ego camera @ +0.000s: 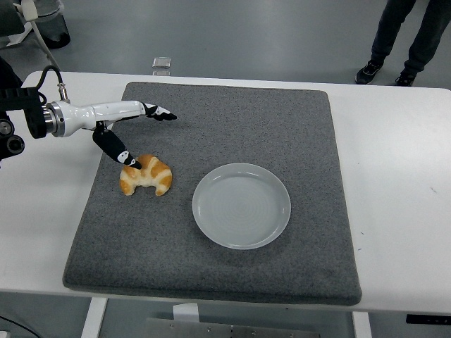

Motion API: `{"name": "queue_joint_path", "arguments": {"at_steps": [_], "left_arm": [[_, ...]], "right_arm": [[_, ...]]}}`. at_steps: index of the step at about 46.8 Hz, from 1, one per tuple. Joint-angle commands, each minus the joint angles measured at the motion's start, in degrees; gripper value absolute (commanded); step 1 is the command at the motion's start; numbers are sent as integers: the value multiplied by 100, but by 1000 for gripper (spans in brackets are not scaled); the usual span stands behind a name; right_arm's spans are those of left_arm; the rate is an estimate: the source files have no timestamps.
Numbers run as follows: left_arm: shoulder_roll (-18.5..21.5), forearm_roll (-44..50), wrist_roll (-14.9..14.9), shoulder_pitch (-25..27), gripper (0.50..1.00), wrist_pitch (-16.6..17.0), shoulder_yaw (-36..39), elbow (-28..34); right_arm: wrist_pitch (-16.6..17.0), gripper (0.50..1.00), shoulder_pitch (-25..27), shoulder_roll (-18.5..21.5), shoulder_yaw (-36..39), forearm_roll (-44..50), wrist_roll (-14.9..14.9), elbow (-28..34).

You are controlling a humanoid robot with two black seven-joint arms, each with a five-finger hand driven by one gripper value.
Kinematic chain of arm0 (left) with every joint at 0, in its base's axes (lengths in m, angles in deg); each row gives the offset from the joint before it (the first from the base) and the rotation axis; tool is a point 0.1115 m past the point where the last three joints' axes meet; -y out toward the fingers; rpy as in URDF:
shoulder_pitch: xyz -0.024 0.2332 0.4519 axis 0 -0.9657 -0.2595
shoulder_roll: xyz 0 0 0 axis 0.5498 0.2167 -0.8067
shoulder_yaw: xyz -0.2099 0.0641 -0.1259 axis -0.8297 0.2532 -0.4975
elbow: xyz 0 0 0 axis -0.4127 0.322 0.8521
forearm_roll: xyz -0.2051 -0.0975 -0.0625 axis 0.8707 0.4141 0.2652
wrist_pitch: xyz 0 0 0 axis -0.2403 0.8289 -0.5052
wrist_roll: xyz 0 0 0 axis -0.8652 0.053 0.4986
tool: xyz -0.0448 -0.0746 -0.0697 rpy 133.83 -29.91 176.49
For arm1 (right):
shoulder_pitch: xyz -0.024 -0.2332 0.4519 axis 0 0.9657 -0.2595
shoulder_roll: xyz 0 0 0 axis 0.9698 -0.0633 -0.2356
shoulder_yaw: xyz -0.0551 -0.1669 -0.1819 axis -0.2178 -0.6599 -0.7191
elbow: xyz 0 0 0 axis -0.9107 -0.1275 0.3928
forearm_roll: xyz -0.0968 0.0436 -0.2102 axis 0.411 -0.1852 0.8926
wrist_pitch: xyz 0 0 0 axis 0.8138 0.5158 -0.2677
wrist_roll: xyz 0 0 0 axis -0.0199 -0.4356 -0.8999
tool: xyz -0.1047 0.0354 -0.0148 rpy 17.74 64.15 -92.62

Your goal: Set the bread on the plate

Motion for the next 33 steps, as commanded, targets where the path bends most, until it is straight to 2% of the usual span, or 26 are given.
{"name": "queue_joint_path", "arguments": {"at_steps": [1, 33], "left_arm": [[28, -286, 1, -8, 990, 0, 42, 7], [-235, -603, 18, -26, 988, 70, 288, 113]], "right_arm": [[0, 930, 0, 0, 0, -1, 0, 0], [0, 930, 0, 0, 0, -1, 0, 0]]}}
